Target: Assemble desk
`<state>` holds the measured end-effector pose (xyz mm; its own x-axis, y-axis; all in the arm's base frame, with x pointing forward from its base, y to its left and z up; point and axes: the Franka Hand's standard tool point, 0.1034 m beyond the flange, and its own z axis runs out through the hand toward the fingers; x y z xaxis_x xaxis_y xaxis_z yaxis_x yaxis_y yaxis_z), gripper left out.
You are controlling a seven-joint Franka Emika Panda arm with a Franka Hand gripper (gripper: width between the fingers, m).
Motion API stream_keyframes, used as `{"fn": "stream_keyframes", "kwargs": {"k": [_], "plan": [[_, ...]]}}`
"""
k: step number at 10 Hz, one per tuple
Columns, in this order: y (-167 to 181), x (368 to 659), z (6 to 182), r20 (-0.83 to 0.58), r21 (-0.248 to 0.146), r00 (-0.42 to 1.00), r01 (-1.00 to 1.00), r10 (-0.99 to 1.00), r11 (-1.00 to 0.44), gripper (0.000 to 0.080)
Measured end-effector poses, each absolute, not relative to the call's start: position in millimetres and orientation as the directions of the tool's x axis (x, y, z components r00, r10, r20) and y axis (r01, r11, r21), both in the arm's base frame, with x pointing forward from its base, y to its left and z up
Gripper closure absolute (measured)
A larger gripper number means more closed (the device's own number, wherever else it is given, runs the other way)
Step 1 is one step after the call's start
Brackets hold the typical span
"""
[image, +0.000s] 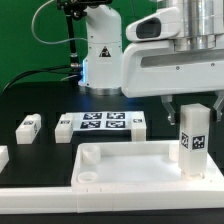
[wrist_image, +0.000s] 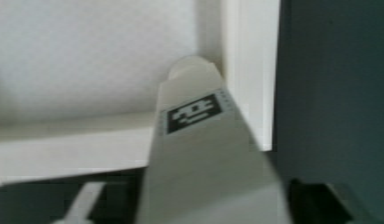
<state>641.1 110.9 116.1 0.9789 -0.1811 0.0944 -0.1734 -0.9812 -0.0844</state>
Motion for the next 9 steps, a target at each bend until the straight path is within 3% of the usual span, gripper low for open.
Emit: {"fn": "stream_keyframes", "kwargs": {"k": [1, 5, 7, 9], "plan": [[109.9, 641.0, 115.8, 0.091, -0.087, 0.972, -0.207, -0.215, -0.974, 0.0511], [107.4, 640.5, 115.2, 0.047, -0.112, 0.782, -0.614, -0.622, -0.781, 0.0511], [104.5, 640.2, 113.7, -0.01, -0.136, 0.45, -0.885, -0.893, -0.445, 0.0509], [107.5, 638.8, 113.3, -0.059, -0.133, 0.208, -0.971, -0.976, -0.199, 0.0508]]}}
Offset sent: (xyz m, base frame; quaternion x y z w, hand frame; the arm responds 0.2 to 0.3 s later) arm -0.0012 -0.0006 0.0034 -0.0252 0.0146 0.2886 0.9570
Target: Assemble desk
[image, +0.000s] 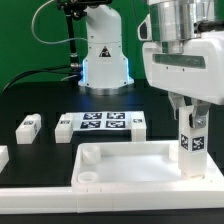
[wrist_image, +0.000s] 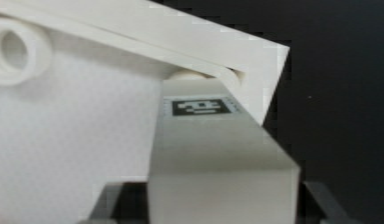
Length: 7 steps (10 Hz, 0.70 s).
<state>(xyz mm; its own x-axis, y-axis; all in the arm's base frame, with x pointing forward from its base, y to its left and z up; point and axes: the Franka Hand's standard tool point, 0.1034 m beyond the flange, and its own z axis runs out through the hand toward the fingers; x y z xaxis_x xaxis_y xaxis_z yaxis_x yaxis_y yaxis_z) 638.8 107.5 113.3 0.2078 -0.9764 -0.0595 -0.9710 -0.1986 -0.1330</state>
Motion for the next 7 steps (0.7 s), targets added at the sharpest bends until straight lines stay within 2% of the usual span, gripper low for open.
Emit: {"fn": "stream_keyframes", "kwargs": {"k": [1, 3, 4, 5, 6, 7], "plan": [[111.5, 638.1, 113.4, -0.069, -0.127, 0.125, -0.985, -0.99, -0.116, 0.0508], [110.8, 637.9, 112.5, -0.062, -0.13, 0.185, -0.976, -0.981, -0.176, 0.0508], [110.7, 637.6, 112.3, -0.052, -0.129, 0.238, -0.965, -0.97, -0.23, 0.0326], [110.0, 636.0, 112.4, -0.024, -0.119, 0.47, -0.878, -0.882, -0.464, 0.0209], [110.2, 637.6, 113.6, -0.007, -0.119, 0.605, -0.791, -0.796, -0.6, 0.0209], [114.0, 636.6, 113.1, 0.005, -0.121, 0.671, -0.735, -0.741, -0.667, 0.0162]]}}
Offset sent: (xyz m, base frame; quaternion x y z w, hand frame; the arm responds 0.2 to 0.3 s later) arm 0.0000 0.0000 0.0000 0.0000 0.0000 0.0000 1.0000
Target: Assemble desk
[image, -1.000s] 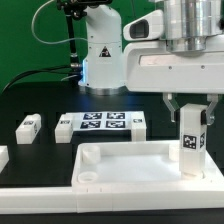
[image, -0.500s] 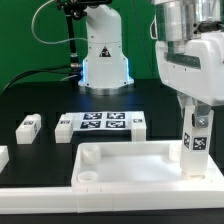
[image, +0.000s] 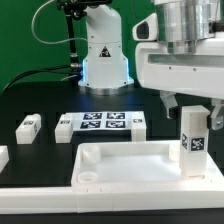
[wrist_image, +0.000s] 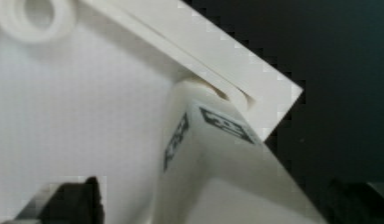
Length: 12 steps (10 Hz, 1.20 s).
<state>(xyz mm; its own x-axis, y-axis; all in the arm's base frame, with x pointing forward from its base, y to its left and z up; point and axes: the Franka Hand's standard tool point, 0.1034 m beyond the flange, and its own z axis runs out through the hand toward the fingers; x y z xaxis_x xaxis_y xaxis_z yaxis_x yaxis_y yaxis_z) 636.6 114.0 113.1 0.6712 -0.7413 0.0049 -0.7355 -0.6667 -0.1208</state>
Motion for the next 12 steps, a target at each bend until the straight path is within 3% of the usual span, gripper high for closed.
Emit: {"fn": "stream_keyframes", "kwargs": {"k": [3, 4, 5, 6, 8, 9, 10, 11, 12], "plan": [[112.6, 636.7, 112.6, 0.028, -0.116, 0.8, -0.593, -0.599, -0.797, 0.0152], [112.3, 636.1, 112.5, 0.05, -0.096, 0.881, -0.464, -0.47, -0.881, 0.0151], [111.1, 637.2, 112.9, 0.084, -0.045, 0.968, -0.233, -0.236, -0.971, 0.0151], [107.4, 638.5, 112.0, 0.091, -0.037, 0.989, -0.115, -0.118, -0.993, 0.0151], [109.0, 638.2, 112.0, 0.088, -0.043, 0.981, -0.169, -0.172, -0.985, 0.016], [108.5, 638.2, 111.9, 0.089, -0.042, 0.982, -0.165, -0.168, -0.985, 0.0326], [108.7, 638.1, 111.9, 0.088, -0.044, 0.98, -0.175, -0.179, -0.984, 0.0326], [109.7, 638.0, 111.9, 0.082, -0.056, 0.963, -0.252, -0.256, -0.966, 0.0508], [109.6, 637.8, 111.7, 0.077, -0.063, 0.942, -0.323, -0.328, -0.944, 0.0512]]}}
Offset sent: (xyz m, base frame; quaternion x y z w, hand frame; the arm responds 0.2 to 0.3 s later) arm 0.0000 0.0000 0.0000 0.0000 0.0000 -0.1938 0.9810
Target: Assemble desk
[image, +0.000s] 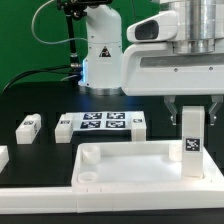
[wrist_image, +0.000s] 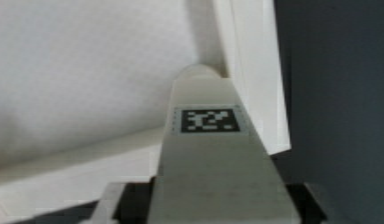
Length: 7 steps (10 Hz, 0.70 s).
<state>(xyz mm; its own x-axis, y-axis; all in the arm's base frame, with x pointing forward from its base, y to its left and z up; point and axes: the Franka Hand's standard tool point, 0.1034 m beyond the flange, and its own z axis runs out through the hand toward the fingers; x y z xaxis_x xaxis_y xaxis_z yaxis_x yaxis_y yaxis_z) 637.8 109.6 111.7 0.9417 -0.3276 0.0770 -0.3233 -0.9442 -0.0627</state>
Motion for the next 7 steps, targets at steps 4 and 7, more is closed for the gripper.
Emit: {"fn": "stream_keyframes", "kwargs": {"k": [4, 7], "plan": [[110.6, 636.3, 111.2, 0.044, -0.09, 0.753, -0.652, -0.657, -0.753, 0.0512], [112.4, 636.7, 110.5, -0.065, -0.115, 0.278, -0.956, -0.958, -0.27, 0.0512]]}}
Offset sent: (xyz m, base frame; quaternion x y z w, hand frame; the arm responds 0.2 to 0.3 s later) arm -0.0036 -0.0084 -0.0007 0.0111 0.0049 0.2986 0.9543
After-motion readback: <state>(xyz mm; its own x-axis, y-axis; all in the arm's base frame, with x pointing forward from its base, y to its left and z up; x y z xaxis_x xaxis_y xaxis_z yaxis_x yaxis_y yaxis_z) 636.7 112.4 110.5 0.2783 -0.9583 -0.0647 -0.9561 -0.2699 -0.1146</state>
